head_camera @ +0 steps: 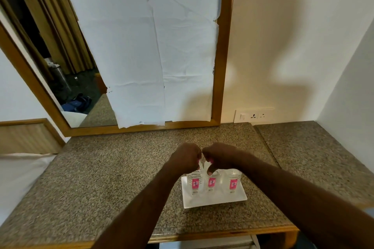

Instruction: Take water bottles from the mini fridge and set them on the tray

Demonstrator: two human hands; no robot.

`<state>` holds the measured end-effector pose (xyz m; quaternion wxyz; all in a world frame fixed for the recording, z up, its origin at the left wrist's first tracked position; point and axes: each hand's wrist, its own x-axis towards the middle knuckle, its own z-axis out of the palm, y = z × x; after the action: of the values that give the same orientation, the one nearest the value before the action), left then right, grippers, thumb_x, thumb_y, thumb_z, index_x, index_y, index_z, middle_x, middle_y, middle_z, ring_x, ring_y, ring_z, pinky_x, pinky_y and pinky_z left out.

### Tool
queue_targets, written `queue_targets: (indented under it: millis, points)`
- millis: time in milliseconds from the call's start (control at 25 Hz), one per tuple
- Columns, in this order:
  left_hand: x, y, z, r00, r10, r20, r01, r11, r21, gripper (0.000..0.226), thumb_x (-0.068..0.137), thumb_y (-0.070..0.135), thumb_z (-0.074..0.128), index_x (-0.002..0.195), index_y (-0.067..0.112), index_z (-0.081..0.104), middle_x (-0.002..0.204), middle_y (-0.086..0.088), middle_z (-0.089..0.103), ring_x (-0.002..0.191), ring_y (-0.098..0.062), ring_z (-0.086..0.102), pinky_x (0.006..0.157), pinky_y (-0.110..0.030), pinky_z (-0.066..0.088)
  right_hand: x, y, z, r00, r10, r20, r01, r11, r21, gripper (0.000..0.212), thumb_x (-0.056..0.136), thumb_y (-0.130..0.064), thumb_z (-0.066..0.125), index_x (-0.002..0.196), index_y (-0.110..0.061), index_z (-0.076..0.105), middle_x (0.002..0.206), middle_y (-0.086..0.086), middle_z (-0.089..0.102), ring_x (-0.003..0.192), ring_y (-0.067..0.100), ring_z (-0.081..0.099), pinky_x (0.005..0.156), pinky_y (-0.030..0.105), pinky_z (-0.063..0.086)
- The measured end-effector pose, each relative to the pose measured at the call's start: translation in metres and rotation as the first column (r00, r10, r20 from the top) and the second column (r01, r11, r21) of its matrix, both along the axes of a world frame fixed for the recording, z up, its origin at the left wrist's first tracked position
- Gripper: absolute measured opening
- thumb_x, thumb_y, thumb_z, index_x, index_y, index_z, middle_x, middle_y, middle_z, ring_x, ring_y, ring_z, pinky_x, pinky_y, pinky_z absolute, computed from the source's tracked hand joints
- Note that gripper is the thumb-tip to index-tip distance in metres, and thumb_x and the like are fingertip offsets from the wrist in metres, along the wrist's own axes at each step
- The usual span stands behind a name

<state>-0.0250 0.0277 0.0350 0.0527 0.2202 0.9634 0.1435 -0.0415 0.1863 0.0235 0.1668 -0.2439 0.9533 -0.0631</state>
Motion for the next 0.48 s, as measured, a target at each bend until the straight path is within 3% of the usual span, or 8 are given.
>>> queue_targets:
  millis: [480]
  points:
    - [-0.0032,0.0018,-0.0082,0.998,0.053,0.032,-0.055,0.997,0.050,0.023,0.070,0.011,0.080,0.090,0.007,0.070,0.094,-0.009,0.068,0.082,-0.020,0.062,0.073,-0.032,0.054,0.0081,-0.0012,-0.0081,0.989,-0.134,-0.056,0.126,0.984,-0.126,0.057,0.064,-0.026,0.086,0.109,-0.014,0.054,0.106,0.007,0.065,0.086,0.015,0.050,0.068,0.029,0.041]
